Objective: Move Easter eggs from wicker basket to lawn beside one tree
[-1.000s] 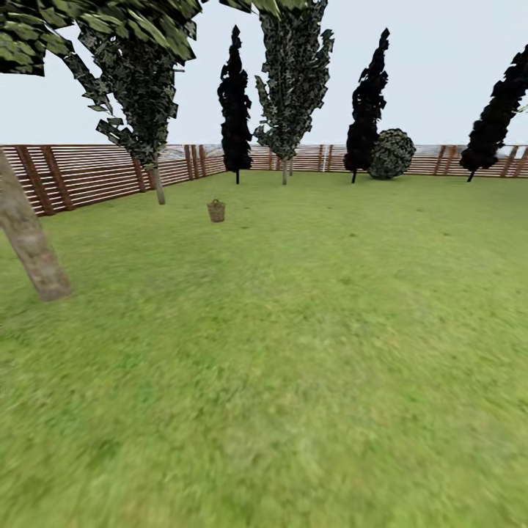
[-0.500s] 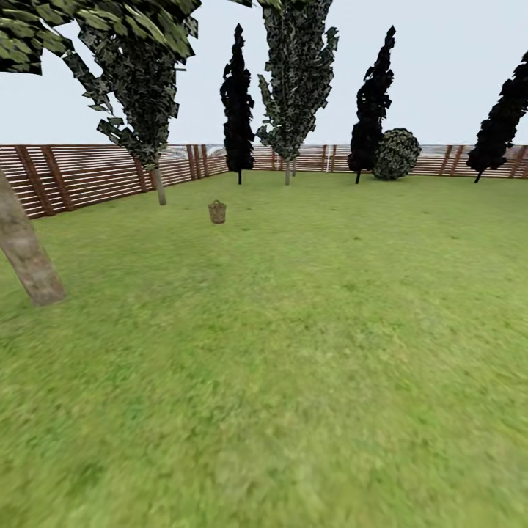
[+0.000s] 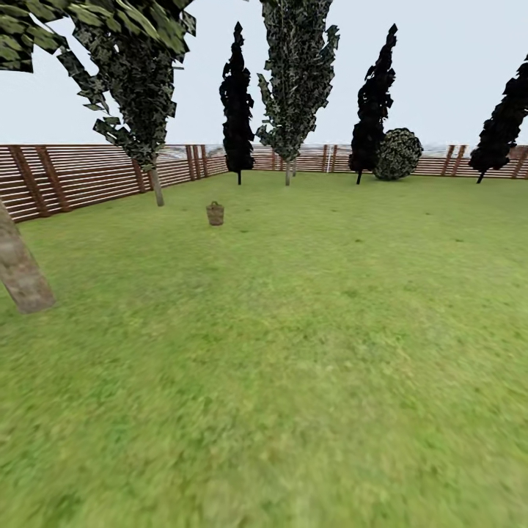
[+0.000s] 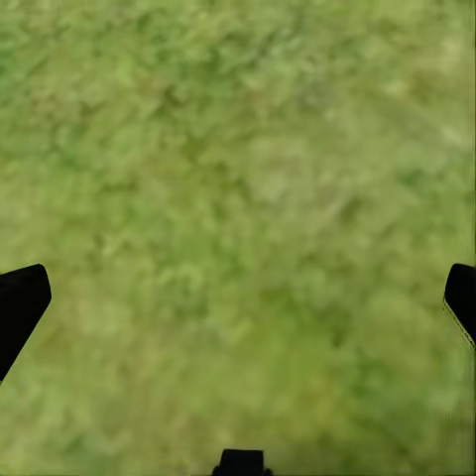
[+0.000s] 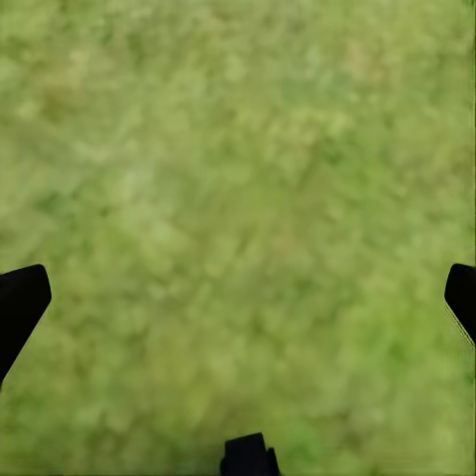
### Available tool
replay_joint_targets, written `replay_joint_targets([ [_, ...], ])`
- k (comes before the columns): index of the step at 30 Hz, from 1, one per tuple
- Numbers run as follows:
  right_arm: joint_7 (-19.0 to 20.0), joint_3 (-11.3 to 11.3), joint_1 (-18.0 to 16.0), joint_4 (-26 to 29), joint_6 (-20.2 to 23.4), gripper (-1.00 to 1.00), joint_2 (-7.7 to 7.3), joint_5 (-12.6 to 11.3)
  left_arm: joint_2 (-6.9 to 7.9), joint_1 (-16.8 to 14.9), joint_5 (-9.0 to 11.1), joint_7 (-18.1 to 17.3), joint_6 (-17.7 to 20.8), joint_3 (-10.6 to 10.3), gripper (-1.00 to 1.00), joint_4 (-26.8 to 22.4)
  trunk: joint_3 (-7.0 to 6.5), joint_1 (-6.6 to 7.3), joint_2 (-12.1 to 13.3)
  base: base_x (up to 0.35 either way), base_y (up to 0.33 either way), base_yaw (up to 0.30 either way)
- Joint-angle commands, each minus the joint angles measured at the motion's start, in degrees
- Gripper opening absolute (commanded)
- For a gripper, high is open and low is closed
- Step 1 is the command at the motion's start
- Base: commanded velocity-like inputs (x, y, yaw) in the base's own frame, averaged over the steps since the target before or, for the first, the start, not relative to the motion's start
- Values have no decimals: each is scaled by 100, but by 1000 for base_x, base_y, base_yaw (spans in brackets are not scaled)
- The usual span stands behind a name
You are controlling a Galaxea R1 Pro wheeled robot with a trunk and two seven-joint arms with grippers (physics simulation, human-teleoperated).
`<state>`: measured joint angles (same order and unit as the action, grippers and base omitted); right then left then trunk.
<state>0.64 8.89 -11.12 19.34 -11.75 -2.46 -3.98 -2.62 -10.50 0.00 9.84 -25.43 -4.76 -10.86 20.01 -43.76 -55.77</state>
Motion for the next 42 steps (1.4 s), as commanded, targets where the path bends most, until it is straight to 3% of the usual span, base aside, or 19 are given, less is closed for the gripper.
replay_joint_targets([
  [1, 7, -1, -4, -7, -21, 100, 0, -42, 0, -4, 0, 53, -14, -49, 100, 5, 6, -4, -4, 327, -99, 0],
  [24, 7, -1, -3, -106, -11, 100, 0, -59, -9, -4, 0, 53, -23, -51, 100, 5, 6, -4, -4, 327, -107, 3],
  [42, 7, -1, -4, -99, -20, 100, 0, -59, -45, -4, 0, 53, -23, -48, 100, 5, 6, -4, -4, 327, -110, 108],
])
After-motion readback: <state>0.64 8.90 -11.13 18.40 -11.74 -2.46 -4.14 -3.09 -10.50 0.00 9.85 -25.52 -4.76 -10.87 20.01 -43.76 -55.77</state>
